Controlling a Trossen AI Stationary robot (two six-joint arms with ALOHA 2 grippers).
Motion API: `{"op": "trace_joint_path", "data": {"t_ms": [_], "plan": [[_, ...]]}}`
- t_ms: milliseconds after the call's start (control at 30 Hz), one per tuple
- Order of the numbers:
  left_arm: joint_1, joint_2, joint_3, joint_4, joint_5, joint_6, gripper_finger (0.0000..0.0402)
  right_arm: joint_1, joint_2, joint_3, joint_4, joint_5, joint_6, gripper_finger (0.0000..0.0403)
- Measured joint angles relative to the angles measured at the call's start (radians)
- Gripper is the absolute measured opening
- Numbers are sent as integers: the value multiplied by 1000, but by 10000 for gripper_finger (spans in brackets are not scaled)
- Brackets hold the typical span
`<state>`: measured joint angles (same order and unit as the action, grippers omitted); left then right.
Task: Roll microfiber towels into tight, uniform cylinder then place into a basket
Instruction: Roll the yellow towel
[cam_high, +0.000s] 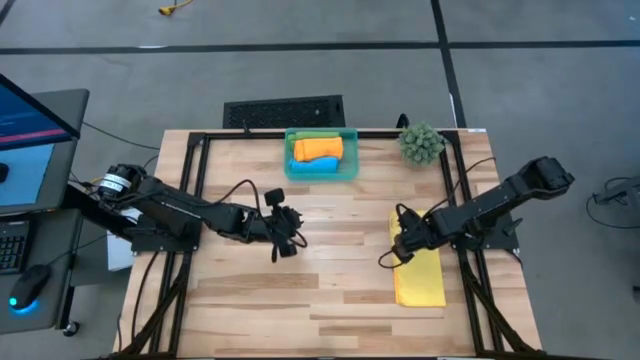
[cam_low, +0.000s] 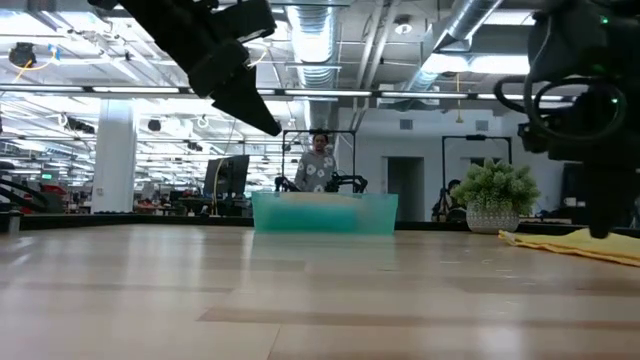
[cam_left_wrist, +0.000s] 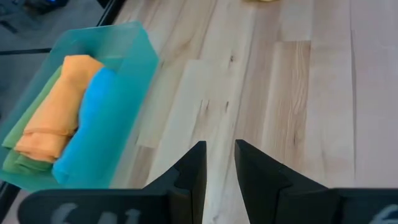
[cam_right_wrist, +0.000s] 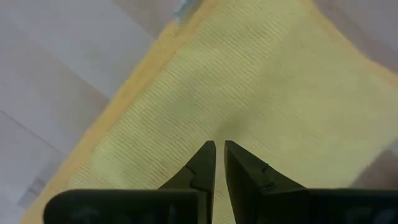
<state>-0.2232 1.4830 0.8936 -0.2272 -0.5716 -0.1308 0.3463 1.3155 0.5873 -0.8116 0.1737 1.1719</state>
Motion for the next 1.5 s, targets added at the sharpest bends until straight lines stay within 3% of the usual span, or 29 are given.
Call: {"op": "trace_joint_path", "data": {"t_ms": [200, 500, 800, 967, 1100, 1333, 1500], "plan": [[-1, 0, 0, 0, 0, 11, 77, 20, 4, -66, 206, 3, 33, 56], [-1, 0, -1, 7, 0, 14, 77, -65, 148, -63, 500, 63, -53, 40], [-1, 0, -1, 10, 0, 0, 77, -135, 333, 83, 755, 58, -183, 14], [0, 0, -1, 6, 1, -33, 77, -153, 471, 215, 774, 48, -294, 21], [-1, 0, -1, 2, 1, -51, 77, -152, 496, 282, 750, 33, -380, 26], [-1, 2, -1, 8, 3, -53, 77, -146, 343, 295, 629, 48, -439, 20], [0, 11, -2, 18, 26, -53, 85, -98, 190, 294, 455, 208, -440, 21]]}}
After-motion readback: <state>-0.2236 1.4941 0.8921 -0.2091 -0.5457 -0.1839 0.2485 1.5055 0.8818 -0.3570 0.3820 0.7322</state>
